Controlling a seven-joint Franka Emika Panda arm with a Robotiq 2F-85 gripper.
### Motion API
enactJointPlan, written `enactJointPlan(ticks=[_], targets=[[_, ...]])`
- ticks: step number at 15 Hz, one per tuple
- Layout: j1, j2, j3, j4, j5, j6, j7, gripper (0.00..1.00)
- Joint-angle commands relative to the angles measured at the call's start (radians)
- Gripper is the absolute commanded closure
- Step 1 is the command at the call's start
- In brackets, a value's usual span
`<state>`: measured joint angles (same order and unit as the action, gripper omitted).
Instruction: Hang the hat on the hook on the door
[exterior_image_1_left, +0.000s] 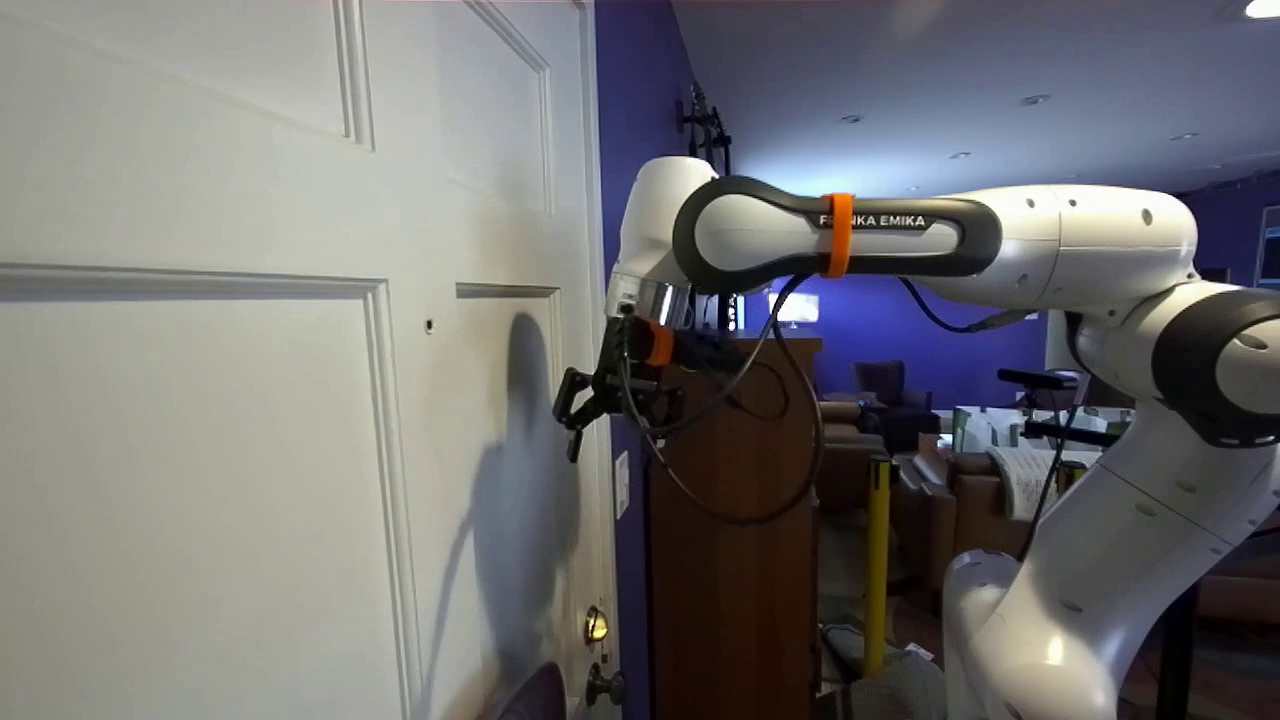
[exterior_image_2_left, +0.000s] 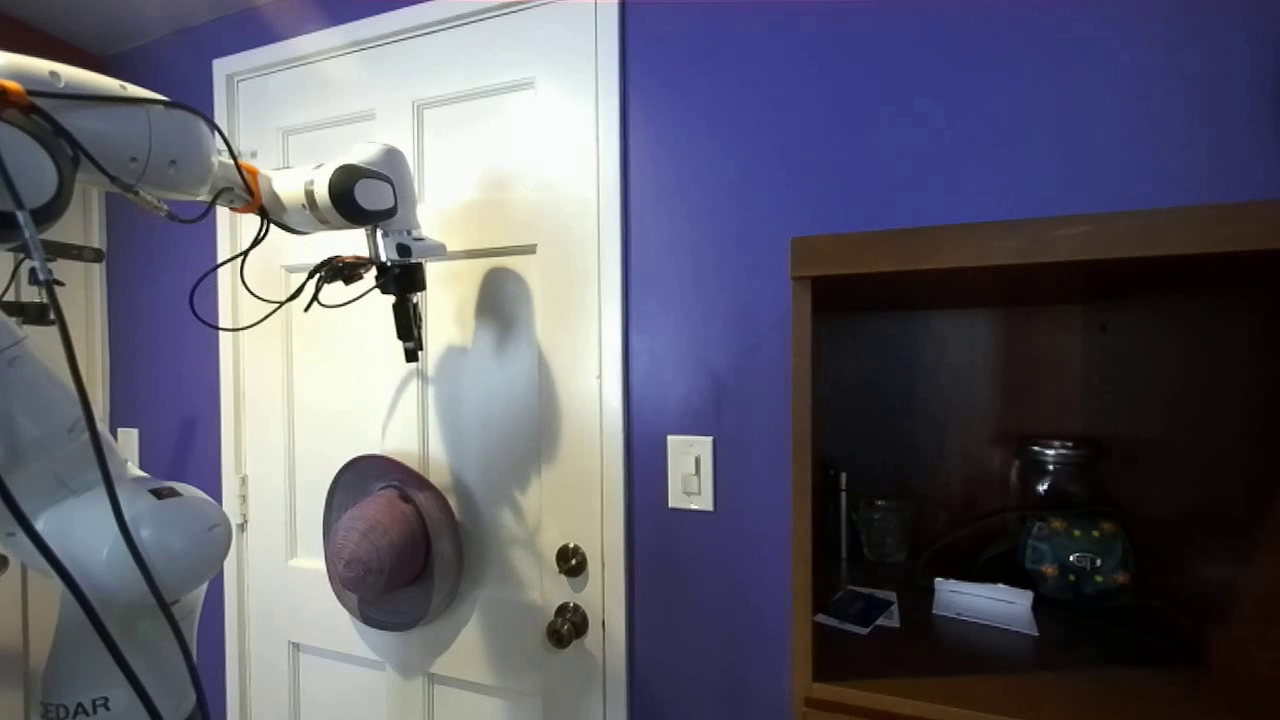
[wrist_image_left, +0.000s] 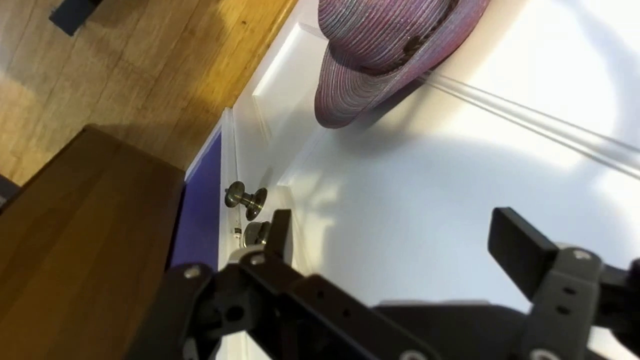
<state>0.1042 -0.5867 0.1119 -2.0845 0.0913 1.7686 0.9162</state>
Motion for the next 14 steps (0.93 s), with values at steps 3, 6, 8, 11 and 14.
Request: enactJointPlan(ticks=[3, 6, 8, 11, 14], targets=[[-0.031, 0.033, -0.004, 0.131, 0.017, -0.094, -0.218, 0.00], [-0.047, 0.042, 0.006, 0.178, 0.013, -0.122, -0.274, 0.00], [-0.055, 0.050, 0.011, 0.208, 0.012, -0.141, -0.298, 0.00], [-0.062, 0.063, 0.024, 0.253, 0.007, -0.166, -0.326, 0.00], [-0.071, 0.041, 0.030, 0.216, 0.014, -0.136, -0.313, 0.00]])
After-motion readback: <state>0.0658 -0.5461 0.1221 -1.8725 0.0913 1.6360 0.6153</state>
